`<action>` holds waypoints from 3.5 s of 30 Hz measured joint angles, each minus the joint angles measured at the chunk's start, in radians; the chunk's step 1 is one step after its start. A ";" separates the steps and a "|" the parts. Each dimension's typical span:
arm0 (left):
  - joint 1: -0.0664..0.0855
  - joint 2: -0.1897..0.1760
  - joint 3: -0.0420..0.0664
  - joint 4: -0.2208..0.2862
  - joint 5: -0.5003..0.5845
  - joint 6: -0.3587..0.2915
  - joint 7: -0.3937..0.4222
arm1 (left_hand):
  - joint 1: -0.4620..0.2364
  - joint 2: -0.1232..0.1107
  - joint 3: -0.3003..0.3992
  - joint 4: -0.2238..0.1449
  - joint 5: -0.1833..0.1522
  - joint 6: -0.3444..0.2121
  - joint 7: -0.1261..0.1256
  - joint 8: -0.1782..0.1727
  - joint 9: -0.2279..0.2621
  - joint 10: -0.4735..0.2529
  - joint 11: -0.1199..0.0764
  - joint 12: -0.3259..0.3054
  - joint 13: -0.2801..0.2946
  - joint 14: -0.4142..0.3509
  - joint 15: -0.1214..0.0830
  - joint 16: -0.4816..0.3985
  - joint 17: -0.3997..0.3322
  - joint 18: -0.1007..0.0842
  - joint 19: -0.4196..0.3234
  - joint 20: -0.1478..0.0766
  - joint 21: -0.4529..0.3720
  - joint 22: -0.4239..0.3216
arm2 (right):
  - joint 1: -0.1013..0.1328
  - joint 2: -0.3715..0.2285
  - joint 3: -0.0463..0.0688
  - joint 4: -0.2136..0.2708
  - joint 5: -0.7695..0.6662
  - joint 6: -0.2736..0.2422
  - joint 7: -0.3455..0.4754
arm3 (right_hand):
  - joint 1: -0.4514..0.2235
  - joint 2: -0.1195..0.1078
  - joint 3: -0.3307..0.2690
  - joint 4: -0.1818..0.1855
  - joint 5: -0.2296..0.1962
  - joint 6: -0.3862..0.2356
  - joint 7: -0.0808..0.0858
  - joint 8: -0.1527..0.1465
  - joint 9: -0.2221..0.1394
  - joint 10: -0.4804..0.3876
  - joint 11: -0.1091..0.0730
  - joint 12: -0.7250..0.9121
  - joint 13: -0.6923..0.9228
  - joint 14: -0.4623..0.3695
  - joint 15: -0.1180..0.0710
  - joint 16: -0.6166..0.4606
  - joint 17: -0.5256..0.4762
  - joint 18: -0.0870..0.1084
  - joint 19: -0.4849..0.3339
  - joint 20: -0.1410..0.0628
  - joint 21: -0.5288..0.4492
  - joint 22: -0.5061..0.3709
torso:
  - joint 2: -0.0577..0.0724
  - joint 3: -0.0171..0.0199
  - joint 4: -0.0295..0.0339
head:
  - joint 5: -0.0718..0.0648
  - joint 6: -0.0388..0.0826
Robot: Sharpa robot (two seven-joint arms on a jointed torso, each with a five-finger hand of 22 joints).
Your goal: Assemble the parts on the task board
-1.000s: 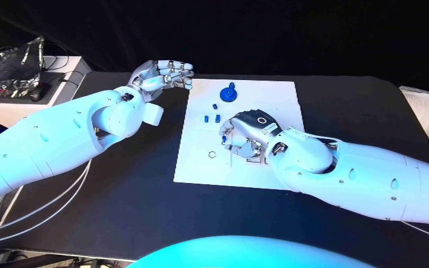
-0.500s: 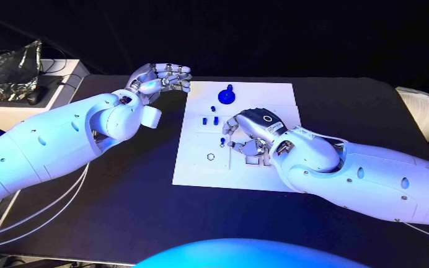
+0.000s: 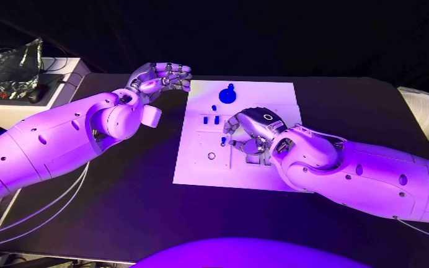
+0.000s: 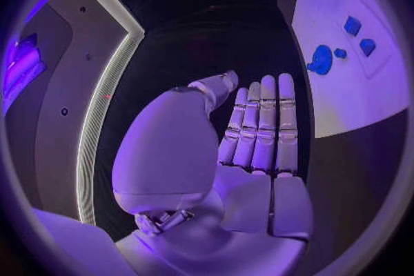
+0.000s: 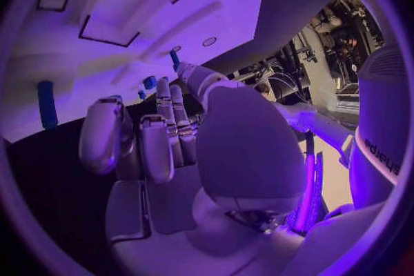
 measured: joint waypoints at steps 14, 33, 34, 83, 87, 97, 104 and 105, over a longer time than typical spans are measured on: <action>0.000 -0.001 0.000 0.001 0.000 0.000 0.000 | 0.000 0.000 0.000 0.000 0.000 0.000 0.000 0.000 0.000 0.000 0.000 0.000 0.000 0.000 0.000 0.000 0.000 0.000 0.000 0.000 0.000 0.000 | 0.000 0.036 0.000 -0.031 -0.002 0.025 -0.003 | 0.000 0.000 0.001 0.001 0.000 -0.003 0.003 -0.004 -0.002 0.001 0.001 0.000 -0.001 0.000 0.000 0.000 0.000 0.000 0.000 0.000 0.000 0.000 | 0.000 0.0006 0.0009 | 0.002 -0.005; 0.000 -0.004 0.000 0.003 0.000 0.000 -0.001 | 0.000 0.000 0.000 0.000 0.000 0.000 0.000 0.000 0.000 0.000 0.000 0.000 0.000 0.000 0.000 0.000 0.001 0.000 0.000 0.000 0.000 0.000 | 0.000 0.059 -0.002 -0.050 -0.008 0.059 -0.003 | 0.000 0.000 0.027 0.005 0.004 0.006 0.012 -0.004 -0.002 0.020 0.001 0.004 -0.002 0.000 0.000 0.000 -0.001 0.000 0.000 0.000 0.000 0.000 | -0.001 0.0001 -0.0001 | 0.009 -0.014; 0.000 -0.004 0.000 0.003 0.000 0.000 -0.001 | 0.000 0.000 0.000 0.000 0.000 0.000 0.000 0.000 0.000 0.000 0.000 0.000 0.000 0.000 0.000 0.000 0.001 0.000 0.000 0.000 0.000 0.000 | -0.001 0.059 -0.002 -0.050 -0.008 0.060 -0.003 | 0.000 0.000 0.029 0.006 0.004 0.006 0.012 -0.004 -0.002 0.021 0.000 0.004 -0.002 0.000 0.000 0.000 -0.001 0.000 0.000 0.000 0.000 0.000 | -0.001 0.0001 -0.0004 | 0.009 -0.014; 0.000 -0.009 0.000 0.004 0.000 0.000 -0.003 | 0.004 0.004 0.000 0.000 0.000 0.000 0.000 0.000 -0.002 0.000 0.000 -0.005 0.000 0.000 0.000 -0.011 0.006 0.000 0.000 0.000 -0.007 -0.001 | -0.006 0.073 -0.003 -0.056 -0.037 0.079 -0.014 | -0.003 0.051 0.153 -0.051 0.025 0.099 -0.018 0.057 0.057 0.134 -0.020 0.008 0.009 -0.002 -0.031 0.004 0.010 0.000 0.002 -0.027 0.068 0.000 | -0.001 0.0010 -0.0011 | 0.011 -0.022; 0.000 -0.009 0.000 0.003 0.000 0.000 -0.004 | 0.004 0.004 0.000 0.000 0.000 0.000 0.000 0.000 -0.002 0.000 0.000 -0.005 0.000 0.000 0.000 -0.011 0.006 0.000 0.000 0.000 -0.007 -0.001 | -0.007 0.071 -0.004 -0.054 -0.038 0.074 -0.014 | -0.004 0.052 0.156 -0.054 0.025 0.098 -0.019 0.056 0.058 0.134 -0.019 0.008 0.016 -0.002 -0.031 0.004 0.011 0.000 0.002 -0.027 0.073 0.000 | -0.001 0.0011 -0.0006 | 0.012 -0.023; 0.000 -0.010 0.000 0.004 0.000 0.000 -0.004 | 0.004 0.004 0.000 0.000 0.000 0.004 0.004 0.000 -0.003 0.000 0.000 -0.005 0.000 0.000 0.000 -0.014 0.007 0.000 0.000 0.000 -0.007 -0.002 | -0.007 0.065 -0.004 -0.045 -0.039 0.059 -0.011 | -0.005 0.056 0.160 -0.058 0.018 0.096 -0.020 0.063 0.059 0.137 -0.016 0.008 0.023 -0.002 -0.031 0.004 0.011 0.000 0.002 -0.027 0.084 0.000 | -0.001 0.0006 0.0000 | 0.017 -0.026; 0.000 -0.011 0.000 0.005 0.000 0.000 -0.005 | 0.004 0.004 0.000 0.000 0.000 0.004 0.004 0.000 -0.003 0.000 0.000 -0.005 0.000 0.000 0.000 -0.014 0.007 0.000 0.000 0.000 -0.007 -0.002 | -0.008 0.066 -0.004 -0.051 -0.039 0.060 -0.011 | -0.002 0.060 0.160 -0.058 0.015 0.094 -0.021 0.063 0.063 0.137 -0.016 0.008 0.023 -0.002 -0.031 0.004 0.012 0.000 0.002 -0.027 0.084 0.000 | -0.001 -0.0001 -0.0011 | 0.018 -0.028; 0.000 -0.011 0.000 0.005 0.000 0.000 -0.005 | 0.004 0.004 0.000 0.000 0.000 0.004 0.004 0.000 -0.002 0.000 0.000 -0.005 0.000 0.000 0.000 -0.014 0.007 0.000 0.000 0.000 -0.007 -0.002 | -0.008 0.067 -0.004 -0.052 -0.039 0.060 -0.011 | -0.002 0.060 0.160 -0.058 0.015 0.094 -0.020 0.063 0.064 0.137 -0.016 0.008 0.023 -0.002 -0.031 0.004 0.012 0.000 0.002 -0.027 0.084 0.000 | -0.001 -0.0001 -0.0012 | 0.019 -0.028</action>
